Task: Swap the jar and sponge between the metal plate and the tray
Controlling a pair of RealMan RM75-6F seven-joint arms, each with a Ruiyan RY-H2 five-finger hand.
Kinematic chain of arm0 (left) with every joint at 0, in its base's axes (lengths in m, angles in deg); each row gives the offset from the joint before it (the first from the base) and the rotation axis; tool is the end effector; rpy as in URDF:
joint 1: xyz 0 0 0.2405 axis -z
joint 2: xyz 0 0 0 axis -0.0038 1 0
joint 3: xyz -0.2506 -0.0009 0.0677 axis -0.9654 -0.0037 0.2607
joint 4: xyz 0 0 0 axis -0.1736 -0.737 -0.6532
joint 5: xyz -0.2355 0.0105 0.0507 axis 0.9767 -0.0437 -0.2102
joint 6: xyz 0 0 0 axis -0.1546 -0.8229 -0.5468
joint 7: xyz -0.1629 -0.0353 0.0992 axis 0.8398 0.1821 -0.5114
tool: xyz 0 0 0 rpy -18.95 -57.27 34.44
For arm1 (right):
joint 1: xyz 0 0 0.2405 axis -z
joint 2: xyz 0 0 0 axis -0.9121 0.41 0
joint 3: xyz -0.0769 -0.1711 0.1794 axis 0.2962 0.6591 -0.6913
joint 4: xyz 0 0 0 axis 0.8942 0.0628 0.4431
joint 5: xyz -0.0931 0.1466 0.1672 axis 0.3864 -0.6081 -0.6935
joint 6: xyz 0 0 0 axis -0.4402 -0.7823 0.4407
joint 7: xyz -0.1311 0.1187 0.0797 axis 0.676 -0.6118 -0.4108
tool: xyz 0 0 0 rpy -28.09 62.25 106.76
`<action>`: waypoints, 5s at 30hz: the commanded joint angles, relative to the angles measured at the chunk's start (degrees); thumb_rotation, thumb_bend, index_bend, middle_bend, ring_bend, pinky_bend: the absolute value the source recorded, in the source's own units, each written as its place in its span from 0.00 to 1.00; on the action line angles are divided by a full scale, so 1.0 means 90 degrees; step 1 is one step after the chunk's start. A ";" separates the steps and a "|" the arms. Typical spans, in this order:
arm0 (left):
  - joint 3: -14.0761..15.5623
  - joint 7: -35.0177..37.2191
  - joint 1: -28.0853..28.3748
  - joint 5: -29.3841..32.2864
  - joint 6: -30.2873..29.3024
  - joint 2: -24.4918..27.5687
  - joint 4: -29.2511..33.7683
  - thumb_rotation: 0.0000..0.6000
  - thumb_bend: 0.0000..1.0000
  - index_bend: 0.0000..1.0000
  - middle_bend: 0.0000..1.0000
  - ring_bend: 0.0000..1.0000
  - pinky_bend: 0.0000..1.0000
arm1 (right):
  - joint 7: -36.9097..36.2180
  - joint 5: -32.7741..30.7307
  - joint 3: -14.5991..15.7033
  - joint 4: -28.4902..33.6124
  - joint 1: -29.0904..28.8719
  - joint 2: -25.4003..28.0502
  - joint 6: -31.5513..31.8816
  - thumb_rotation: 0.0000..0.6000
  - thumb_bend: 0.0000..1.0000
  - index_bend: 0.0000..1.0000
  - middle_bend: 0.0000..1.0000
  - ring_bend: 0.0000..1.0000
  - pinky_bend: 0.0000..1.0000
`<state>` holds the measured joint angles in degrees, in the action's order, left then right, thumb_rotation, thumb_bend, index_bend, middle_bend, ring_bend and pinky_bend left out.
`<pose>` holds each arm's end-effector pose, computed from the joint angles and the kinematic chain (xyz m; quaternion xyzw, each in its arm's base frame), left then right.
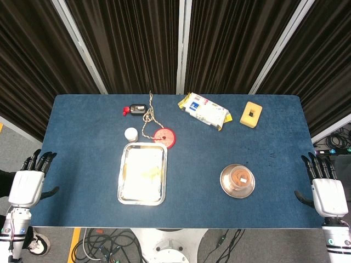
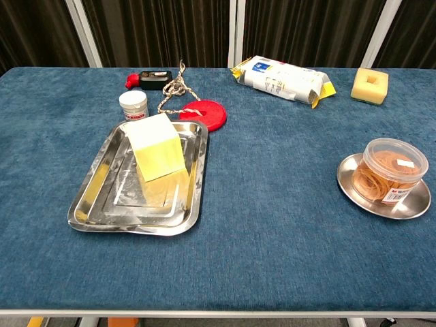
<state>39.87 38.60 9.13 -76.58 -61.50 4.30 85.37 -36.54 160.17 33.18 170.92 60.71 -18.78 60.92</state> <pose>-0.3121 0.2557 0.0983 -0.6313 -0.3274 -0.3539 0.6075 -0.3266 -0.2426 0.1321 0.6019 -0.3587 0.3628 0.6144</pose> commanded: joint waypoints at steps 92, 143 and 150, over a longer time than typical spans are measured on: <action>0.0034 0.0831 -0.0192 -0.0047 0.0038 0.0028 -0.0448 1.00 0.00 0.15 0.12 0.01 0.18 | 0.1658 -0.0501 -0.0044 -0.0316 -0.3458 -0.2931 -0.3516 1.00 0.06 0.02 0.12 0.02 0.07; -0.0907 0.1054 0.3262 0.0762 0.3516 -0.2491 -0.0894 1.00 0.00 0.09 0.10 0.00 0.14 | -0.0828 -0.0222 -0.0255 0.0010 -0.1167 0.0023 -0.0338 1.00 0.00 0.00 0.00 0.00 0.00; -0.0870 0.0786 0.3387 0.1170 0.3781 -0.2493 -0.0986 1.00 0.00 0.09 0.09 0.00 0.14 | -0.0953 -0.0165 -0.0260 -0.0083 -0.1129 0.0021 -0.0351 1.00 0.00 0.00 0.00 0.00 0.00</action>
<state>31.95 45.83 39.36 -66.50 -27.90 -18.30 76.49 -45.07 158.64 30.86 170.21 50.52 -18.58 57.77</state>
